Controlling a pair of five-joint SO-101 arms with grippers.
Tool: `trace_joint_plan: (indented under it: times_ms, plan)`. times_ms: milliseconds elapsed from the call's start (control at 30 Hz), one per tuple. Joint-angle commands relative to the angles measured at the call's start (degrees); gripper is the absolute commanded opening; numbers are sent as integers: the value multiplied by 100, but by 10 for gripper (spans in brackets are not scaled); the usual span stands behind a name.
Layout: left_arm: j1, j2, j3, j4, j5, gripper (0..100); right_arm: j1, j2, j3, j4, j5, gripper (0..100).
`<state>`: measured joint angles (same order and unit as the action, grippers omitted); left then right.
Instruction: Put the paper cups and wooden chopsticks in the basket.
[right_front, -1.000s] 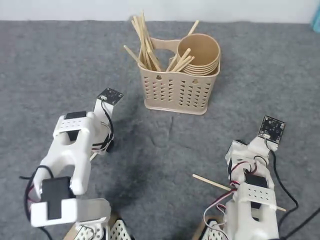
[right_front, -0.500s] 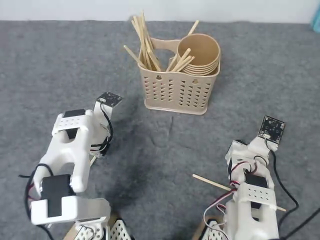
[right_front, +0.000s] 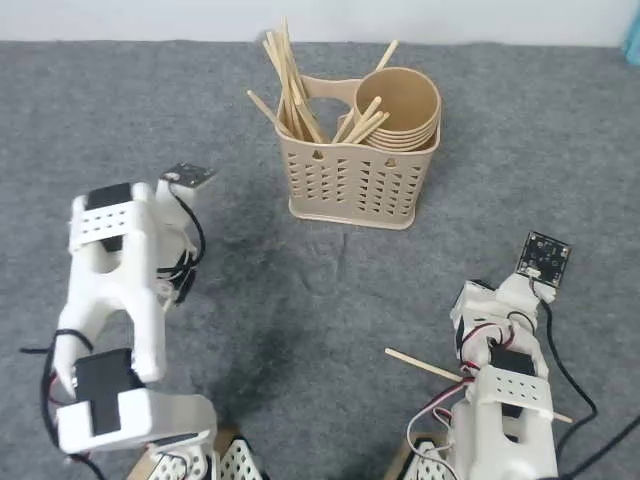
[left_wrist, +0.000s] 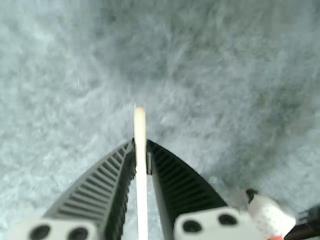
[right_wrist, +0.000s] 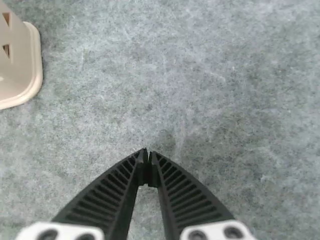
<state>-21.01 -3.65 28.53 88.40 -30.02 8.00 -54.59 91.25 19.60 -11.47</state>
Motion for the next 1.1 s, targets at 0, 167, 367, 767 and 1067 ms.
trace_joint_plan:
  times_ms: [0, 167, 367, 767, 1067]
  plan:
    - [-132, -923, 198, 246, -299, 13, 4, -154, -176, 40, 88, 9]
    - [-132, -2541, 752, 229, -299, 13, 4, -154, -176, 40, 88, 9]
    - [-123, -3859, 875, 264, -281, 13, 4, -154, -158, 48, 88, 9]
    - [-158, -5723, 778, -492, 2312, 13, 4, -154, -149, 48, 88, 9]
    - [-114, -7182, 1402, -2242, 4000, 13, 4, -145, -149, 57, 88, 9]
